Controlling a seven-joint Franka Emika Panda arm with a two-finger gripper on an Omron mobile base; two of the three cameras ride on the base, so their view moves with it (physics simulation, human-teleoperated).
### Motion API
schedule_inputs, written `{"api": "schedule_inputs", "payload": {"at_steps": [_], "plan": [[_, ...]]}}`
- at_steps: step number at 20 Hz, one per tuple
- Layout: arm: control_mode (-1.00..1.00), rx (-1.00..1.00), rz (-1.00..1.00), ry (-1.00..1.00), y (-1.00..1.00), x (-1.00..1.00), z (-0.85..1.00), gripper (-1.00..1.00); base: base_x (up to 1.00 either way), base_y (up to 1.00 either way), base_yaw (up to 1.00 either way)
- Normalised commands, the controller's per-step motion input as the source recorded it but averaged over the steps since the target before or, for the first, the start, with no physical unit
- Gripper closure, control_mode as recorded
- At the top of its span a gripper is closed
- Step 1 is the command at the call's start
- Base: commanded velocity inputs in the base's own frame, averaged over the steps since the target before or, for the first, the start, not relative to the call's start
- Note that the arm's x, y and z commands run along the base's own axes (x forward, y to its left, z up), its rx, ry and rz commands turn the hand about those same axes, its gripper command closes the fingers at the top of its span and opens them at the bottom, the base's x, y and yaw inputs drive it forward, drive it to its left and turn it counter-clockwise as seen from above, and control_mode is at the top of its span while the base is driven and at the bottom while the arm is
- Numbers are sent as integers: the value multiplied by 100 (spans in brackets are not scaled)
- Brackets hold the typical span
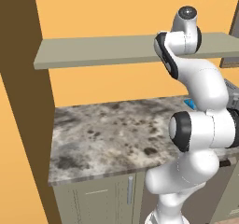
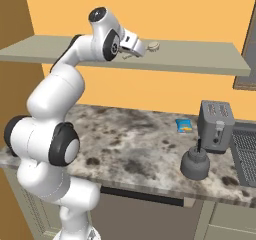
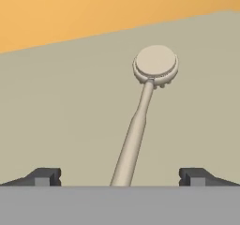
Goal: Open the cabinet. Pick the dish brush and place it next to the sink. Then close the cabinet.
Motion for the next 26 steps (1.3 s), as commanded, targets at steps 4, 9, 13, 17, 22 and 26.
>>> {"api": "schedule_inputs", "payload": {"at_steps": [4, 9, 13, 17, 22, 26], "plan": [[-100, 0, 0, -1, 0, 5, -11, -100, 0, 0, 0], [-100, 0, 0, -2, 0, 2, -24, -100, 0, 0, 0], [-100, 0, 0, -6, 0, 5, -26, -100, 0, 0, 0], [-100, 0, 0, -5, 0, 10, -23, -100, 0, 0, 0], [-100, 0, 0, 0, 0, 2, -3, -100, 0, 0, 0], [-100, 0, 0, 0, 0, 0, 0, 100, 0, 0, 0]]}}
